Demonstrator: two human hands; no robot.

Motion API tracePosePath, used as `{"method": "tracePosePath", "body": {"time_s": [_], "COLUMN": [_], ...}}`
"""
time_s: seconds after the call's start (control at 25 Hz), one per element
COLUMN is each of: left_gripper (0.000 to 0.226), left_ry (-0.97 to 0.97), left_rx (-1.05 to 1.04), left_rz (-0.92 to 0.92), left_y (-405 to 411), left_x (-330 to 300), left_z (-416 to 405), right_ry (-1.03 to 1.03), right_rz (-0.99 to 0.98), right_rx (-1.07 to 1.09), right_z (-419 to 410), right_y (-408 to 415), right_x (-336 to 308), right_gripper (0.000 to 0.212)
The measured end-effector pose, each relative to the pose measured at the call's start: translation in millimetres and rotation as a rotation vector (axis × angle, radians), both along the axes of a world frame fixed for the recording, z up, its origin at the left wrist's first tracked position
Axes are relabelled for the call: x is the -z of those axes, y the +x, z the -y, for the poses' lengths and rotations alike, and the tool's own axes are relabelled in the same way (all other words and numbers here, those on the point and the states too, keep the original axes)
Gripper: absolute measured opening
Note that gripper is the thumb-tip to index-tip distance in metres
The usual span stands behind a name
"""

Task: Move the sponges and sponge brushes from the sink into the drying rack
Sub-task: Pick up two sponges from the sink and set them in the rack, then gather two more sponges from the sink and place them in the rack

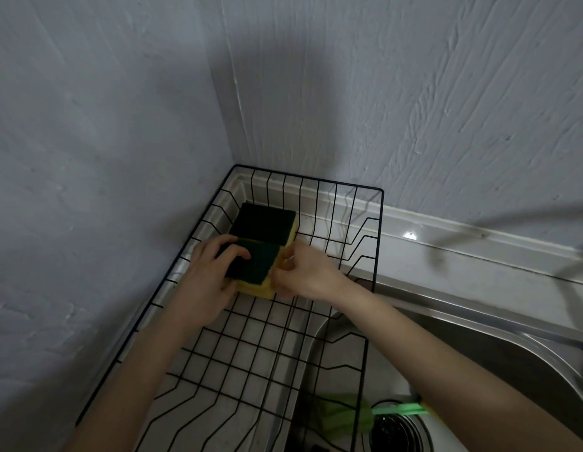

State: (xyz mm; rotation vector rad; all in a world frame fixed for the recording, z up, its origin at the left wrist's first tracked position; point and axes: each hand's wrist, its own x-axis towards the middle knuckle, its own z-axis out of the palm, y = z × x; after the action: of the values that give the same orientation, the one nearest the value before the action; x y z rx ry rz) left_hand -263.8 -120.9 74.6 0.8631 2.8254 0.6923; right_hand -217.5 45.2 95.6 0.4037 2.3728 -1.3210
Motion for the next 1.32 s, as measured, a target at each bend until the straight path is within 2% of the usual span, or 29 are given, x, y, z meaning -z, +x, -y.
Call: {"method": "tracePosePath", "body": {"time_s": [0.16, 0.36, 0.56, 0.8, 1.04, 1.32], "left_gripper": [0.045, 0.047, 0.051, 0.05, 0.048, 0.047], "left_ry": [-0.019, -0.085, -0.101, -0.03, 0.025, 0.031], "left_rx": [-0.049, -0.048, 0.0, 0.101, 0.237, 0.334], "left_rz": [-0.007, 0.026, 0.082, 0.014, -0.022, 0.035], "left_y": [3, 6, 22, 77, 155, 222], "left_x": [5, 4, -21, -79, -117, -110], "left_z": [-6, -10, -17, -46, -71, -97], "right_ry": [0.09, 0.078, 0.14, 0.303, 0.425, 0.46], "right_rz": [0.0, 0.007, -0.134, -0.285, -0.267, -0.186], "right_rx": [-0.026, -0.059, -0.054, 0.012, 0.079, 0.125], "right_z": [2, -2, -17, -43, -64, -81], "right_y": [-3, -1, 25, 97, 188, 248], "right_x": [2, 3, -35, -85, -108, -94], "right_gripper": [0.048, 0.046, 0.051, 0.052, 0.055, 0.056]}}
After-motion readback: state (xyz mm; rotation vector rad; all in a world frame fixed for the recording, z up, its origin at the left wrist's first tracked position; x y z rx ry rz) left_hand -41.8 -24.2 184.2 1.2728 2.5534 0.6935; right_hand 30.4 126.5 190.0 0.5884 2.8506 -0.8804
